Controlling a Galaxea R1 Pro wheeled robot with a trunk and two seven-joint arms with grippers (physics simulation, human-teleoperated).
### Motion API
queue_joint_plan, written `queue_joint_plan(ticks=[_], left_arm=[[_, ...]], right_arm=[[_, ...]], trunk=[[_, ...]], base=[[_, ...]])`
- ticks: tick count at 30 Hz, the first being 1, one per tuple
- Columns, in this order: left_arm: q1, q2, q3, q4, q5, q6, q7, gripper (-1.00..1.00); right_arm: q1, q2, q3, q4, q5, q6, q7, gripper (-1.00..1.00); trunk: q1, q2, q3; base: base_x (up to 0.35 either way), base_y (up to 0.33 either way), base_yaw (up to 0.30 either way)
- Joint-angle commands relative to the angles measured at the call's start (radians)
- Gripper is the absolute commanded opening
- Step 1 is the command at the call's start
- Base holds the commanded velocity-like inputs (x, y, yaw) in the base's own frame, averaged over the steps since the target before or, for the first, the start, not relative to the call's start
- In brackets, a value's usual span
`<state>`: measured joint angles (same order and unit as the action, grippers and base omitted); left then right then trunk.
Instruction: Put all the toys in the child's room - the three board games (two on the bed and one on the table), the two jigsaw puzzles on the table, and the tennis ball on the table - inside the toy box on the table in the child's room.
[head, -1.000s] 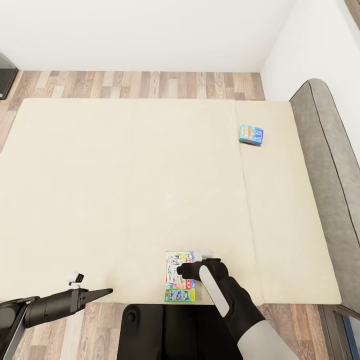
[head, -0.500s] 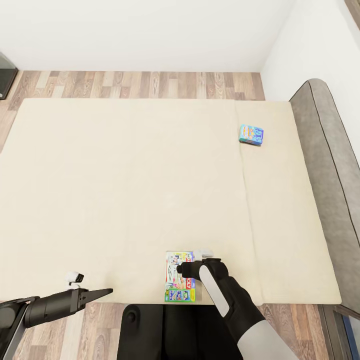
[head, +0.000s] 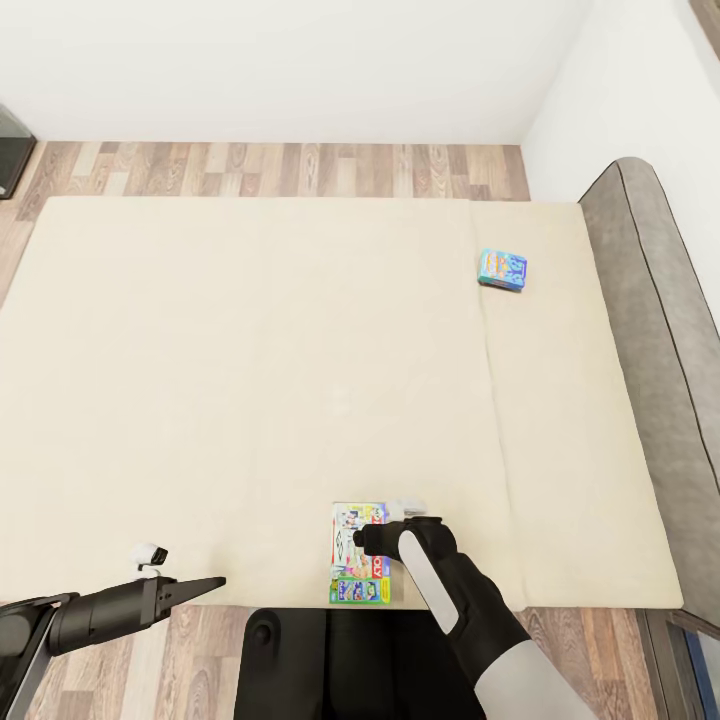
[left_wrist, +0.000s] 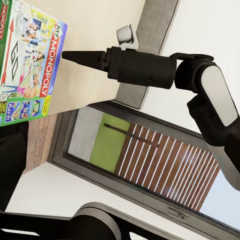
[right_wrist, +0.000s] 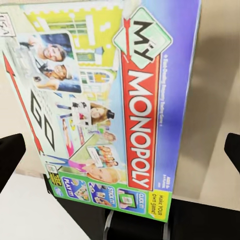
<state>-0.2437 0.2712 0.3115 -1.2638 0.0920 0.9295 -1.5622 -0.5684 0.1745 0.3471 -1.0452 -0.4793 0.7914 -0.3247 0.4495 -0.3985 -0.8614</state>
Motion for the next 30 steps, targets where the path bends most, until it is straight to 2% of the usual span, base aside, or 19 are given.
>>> queue_joint_plan(ticks=[1,30], left_arm=[[0.0,0.0,0.0,0.0,-0.001,0.011,-0.004,1.0],[0.0,0.0,0.0,0.0,-0.001,0.011,-0.004,1.0]], right_arm=[[-0.001,0.0,0.001,-0.001,-0.01,0.002,-0.01,1.0],[0.0,0.0,0.001,-0.001,-0.01,0.002,-0.01,1.0]], trunk=[[0.001,-0.002,-0.001],[0.001,-0.002,-0.001]], base=[[0.0,0.08,0.0],[0.0,0.075,0.0]])
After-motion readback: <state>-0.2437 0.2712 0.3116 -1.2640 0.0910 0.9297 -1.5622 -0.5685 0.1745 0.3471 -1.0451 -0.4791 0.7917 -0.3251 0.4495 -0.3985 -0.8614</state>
